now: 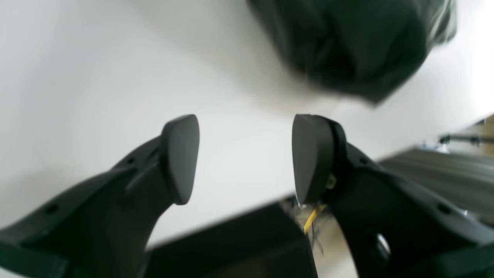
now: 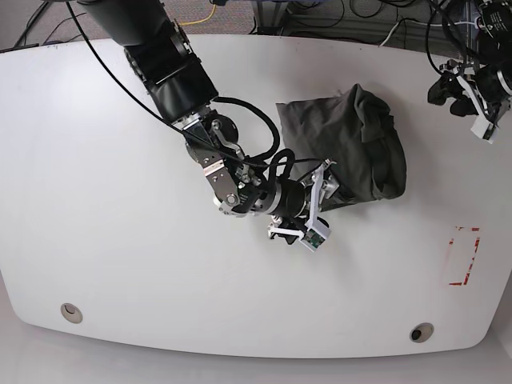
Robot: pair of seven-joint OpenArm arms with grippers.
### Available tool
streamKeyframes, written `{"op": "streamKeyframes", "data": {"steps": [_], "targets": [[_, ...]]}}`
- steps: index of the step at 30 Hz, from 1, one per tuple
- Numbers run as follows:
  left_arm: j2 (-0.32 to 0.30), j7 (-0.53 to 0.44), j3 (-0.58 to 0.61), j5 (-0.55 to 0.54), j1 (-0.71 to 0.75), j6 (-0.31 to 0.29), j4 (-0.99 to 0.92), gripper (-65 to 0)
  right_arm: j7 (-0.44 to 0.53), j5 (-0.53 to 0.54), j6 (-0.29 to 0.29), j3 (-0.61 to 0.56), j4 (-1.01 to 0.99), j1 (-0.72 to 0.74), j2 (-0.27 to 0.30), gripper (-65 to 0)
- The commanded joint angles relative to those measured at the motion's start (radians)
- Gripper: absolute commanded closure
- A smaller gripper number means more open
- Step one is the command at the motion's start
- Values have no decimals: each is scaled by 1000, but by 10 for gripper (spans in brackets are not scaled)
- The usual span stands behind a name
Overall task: Layout the t-shirt on the table in an organized manner, then fold the t-shirt properly
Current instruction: 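Open the left gripper and lift it away from the grey bundle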
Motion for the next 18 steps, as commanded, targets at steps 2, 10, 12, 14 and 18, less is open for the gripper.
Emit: {"op": "streamKeyframes", "data": {"steps": [2, 10, 12, 14, 18], "targets": [[-15, -21, 12, 41, 6, -1, 14, -272, 120, 12, 4, -53, -86, 37, -1, -438], [22, -54, 174, 125, -37, -1, 20, -244, 290, 12, 4, -66, -235, 32, 23, -436], [27, -71, 231, 162, -72, -1, 17, -244, 317, 12, 4, -66, -255, 32, 25, -434], [33, -88, 280, 210, -109, -1, 12, -244, 336, 12, 4, -66, -266, 31, 42, -417], [91, -123, 406, 365, -199, -1, 12, -244, 368, 12, 4, -67, -298, 27, 84, -312]]}}
